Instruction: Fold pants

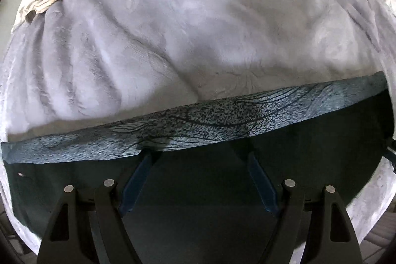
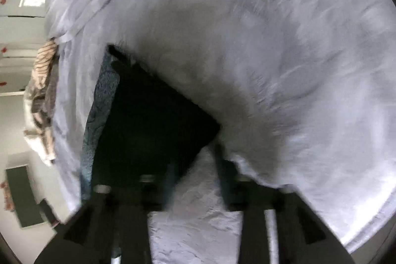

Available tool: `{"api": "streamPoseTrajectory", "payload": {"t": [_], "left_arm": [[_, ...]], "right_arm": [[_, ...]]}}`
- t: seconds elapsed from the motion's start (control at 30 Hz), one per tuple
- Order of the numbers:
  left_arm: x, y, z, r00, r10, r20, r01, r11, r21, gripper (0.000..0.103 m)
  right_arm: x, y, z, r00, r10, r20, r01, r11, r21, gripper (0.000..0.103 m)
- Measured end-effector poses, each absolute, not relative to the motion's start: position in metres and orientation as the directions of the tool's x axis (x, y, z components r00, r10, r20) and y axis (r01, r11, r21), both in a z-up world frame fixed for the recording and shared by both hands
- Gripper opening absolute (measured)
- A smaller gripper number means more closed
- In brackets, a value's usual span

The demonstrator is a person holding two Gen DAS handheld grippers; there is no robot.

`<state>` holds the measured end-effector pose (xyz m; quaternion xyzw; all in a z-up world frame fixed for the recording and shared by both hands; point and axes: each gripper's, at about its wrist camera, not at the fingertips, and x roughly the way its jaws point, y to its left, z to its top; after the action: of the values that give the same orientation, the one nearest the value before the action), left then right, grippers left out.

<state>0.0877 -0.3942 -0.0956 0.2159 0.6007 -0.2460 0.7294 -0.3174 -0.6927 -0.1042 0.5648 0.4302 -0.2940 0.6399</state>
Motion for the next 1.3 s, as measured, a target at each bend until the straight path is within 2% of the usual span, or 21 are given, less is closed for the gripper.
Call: {"api": "streamPoseTrajectory", "payload": {"t": [0.13, 0.2, 0.4, 0.47, 0.63, 0.8, 0.9, 1.03, 1.13, 1.17, 1.2, 1.23, 1.3], "left_arm": [[0.09, -0.382, -0.075, 0.194, -0.134, -0.972, 0.613, 0.79, 0.014, 0.08], [0.096, -0.385, -0.078, 0.2, -0.125, -0.972, 0.603, 0.797, 0.021, 0.08], [0.115, -0.397, -0.107, 0.224, -0.062, -0.973, 0.532, 0.844, 0.068, 0.08], [0.121, -0.404, -0.113, 0.233, -0.051, -0.971, 0.53, 0.844, 0.083, 0.08], [0.137, -0.391, -0.095, 0.268, -0.044, -0.962, 0.507, 0.856, 0.102, 0.08], [0.126, -0.347, -0.077, 0.29, -0.02, -0.957, 0.503, 0.854, 0.134, 0.08], [0.11, -0.315, -0.079, 0.286, 0.025, -0.958, 0.494, 0.853, 0.17, 0.08], [0.092, -0.258, -0.092, 0.234, 0.101, -0.967, 0.434, 0.879, 0.197, 0.08], [0.083, -0.228, -0.099, 0.182, 0.099, -0.978, 0.374, 0.913, 0.162, 0.081], [0.082, -0.225, -0.1, 0.178, 0.093, -0.98, 0.36, 0.92, 0.153, 0.082], [0.081, -0.224, -0.102, 0.178, 0.099, -0.979, 0.35, 0.924, 0.157, 0.085], [0.08, -0.225, -0.102, 0.18, 0.103, -0.978, 0.35, 0.923, 0.161, 0.085], [0.081, -0.227, -0.105, 0.186, 0.109, -0.976, 0.359, 0.917, 0.171, 0.085]], "right_arm": [[-0.313, -0.684, -0.057, 0.44, -0.056, -0.896, 0.846, 0.36, 0.393, 0.043], [-0.279, -0.676, -0.046, 0.474, -0.02, -0.88, 0.779, 0.476, 0.409, 0.043], [-0.183, -0.659, -0.08, 0.418, 0.05, -0.907, 0.675, 0.651, 0.347, 0.043], [-0.167, -0.663, -0.098, 0.346, 0.015, -0.938, 0.693, 0.67, 0.267, 0.038], [-0.181, -0.692, -0.085, 0.355, -0.041, -0.934, 0.769, 0.581, 0.267, 0.043], [-0.235, -0.694, -0.076, 0.472, 0.076, -0.879, 0.751, 0.488, 0.445, 0.043], [-0.263, -0.677, -0.085, 0.503, 0.129, -0.855, 0.754, 0.419, 0.506, 0.043], [-0.309, -0.665, -0.109, 0.562, 0.153, -0.813, 0.784, 0.213, 0.583, 0.043], [-0.314, -0.669, -0.126, 0.59, 0.161, -0.791, 0.787, 0.102, 0.608, 0.043], [-0.314, -0.671, -0.131, 0.604, 0.164, -0.78, 0.78, 0.079, 0.621, 0.042], [-0.312, -0.674, -0.135, 0.61, 0.166, -0.775, 0.778, 0.059, 0.625, 0.034], [-0.31, -0.676, -0.137, 0.614, 0.168, -0.771, 0.776, 0.048, 0.629, 0.016], [-0.307, -0.677, -0.129, 0.615, 0.16, -0.772, 0.773, 0.069, 0.631, 0.014]]}}
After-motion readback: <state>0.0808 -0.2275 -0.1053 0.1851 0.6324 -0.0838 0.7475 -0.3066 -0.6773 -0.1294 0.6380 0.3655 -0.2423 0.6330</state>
